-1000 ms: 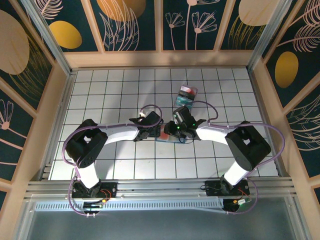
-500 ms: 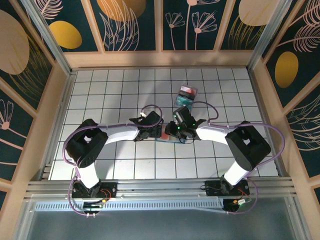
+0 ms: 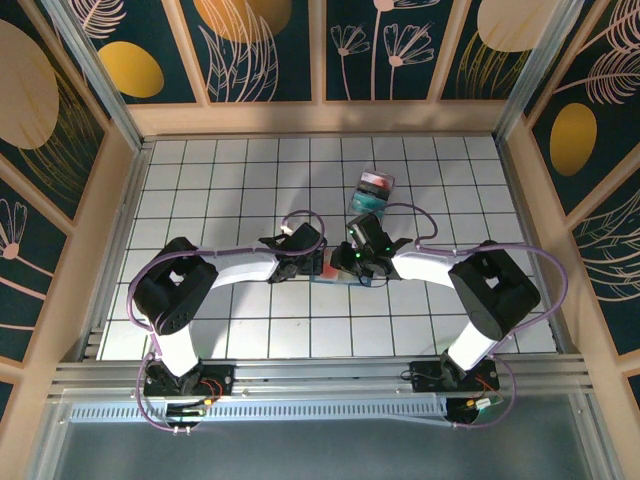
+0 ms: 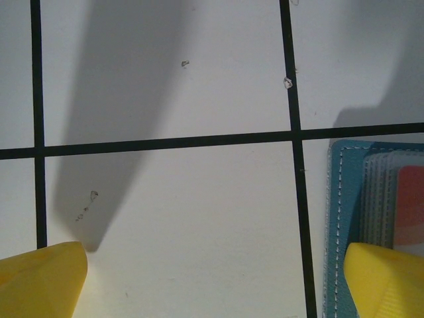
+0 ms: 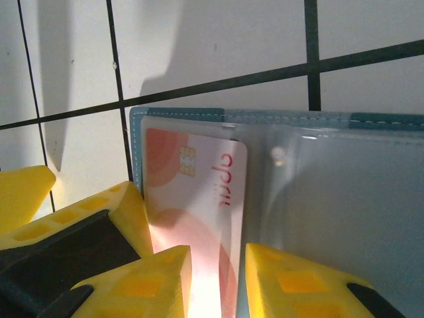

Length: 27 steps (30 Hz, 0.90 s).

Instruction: Take the credit cards out of the card holder

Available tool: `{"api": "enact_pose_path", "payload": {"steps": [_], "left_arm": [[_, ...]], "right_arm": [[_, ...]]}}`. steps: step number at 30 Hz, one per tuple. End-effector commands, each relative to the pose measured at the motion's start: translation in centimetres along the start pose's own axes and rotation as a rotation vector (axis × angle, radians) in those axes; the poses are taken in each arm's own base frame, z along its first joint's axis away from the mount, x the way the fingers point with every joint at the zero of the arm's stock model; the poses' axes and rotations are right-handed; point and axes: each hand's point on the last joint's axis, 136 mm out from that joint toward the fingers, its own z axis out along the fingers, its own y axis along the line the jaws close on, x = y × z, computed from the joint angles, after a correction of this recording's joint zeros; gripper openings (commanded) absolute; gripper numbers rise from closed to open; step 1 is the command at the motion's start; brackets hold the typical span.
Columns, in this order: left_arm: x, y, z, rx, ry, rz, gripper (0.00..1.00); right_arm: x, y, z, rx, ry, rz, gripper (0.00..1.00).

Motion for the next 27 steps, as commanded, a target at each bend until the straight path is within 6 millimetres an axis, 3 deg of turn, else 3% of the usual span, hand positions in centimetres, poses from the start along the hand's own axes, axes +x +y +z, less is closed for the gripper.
{"api": "enact_pose_path", "payload": {"steps": [1,8,20,27], "left_arm": [[2.0,1.4,0.9,-0.048,0.062,0.019,0.99],[1.8,1.5,0.7,-0.054,0.057,0.02,0.99],[2.1,1.3,0.9,-0.046,0.072,0.02,0.99],[2.2,1.4,0.9,-0.046,0.076,0.018,0.99]], "right_arm": [[0.2,-0.8,0.4,0.016,0.005,0.029,0.28],[0.2,0.2,0.4,-0.058,0.004,0.031,0.27],[-0.5,2.4,-1.5,-0.184,-0.029,0.009,0.18],[-0.8,2.2,-1.8,-0.173,-0.045,0.005,0.18]]}}
